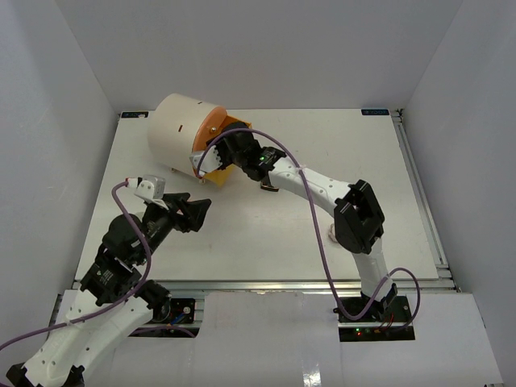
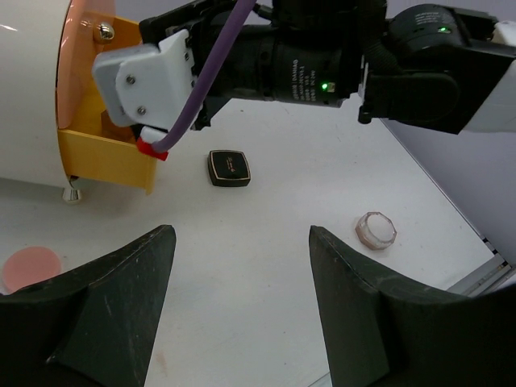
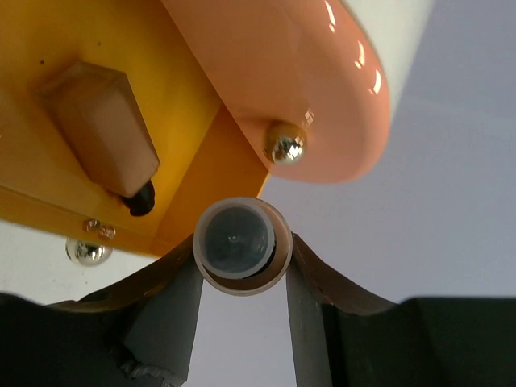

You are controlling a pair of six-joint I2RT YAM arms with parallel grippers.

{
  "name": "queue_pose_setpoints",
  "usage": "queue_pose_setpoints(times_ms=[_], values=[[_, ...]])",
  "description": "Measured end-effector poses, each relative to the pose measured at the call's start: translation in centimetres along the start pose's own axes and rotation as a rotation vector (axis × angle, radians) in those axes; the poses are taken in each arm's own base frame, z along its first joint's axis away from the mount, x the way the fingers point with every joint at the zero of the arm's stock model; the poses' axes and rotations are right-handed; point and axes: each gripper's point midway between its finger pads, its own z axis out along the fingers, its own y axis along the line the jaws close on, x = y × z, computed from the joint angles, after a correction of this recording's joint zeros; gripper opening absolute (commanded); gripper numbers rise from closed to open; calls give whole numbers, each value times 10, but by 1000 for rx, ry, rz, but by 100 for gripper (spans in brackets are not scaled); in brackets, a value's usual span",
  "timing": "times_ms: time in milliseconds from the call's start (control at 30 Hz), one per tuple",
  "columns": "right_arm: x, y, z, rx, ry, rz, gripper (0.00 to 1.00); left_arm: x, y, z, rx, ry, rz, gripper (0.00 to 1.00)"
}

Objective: Organize the makeup

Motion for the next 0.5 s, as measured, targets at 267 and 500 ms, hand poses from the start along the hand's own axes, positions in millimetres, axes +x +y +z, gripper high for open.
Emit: queue_pose_setpoints(times_ms=[267, 500], values=[[1, 14, 20, -29, 69, -115, 88, -4, 2, -10, -5, -22, -5, 79], [3, 0, 16, 10, 89, -130, 93, -7, 1, -14, -2, -34, -10, 78]])
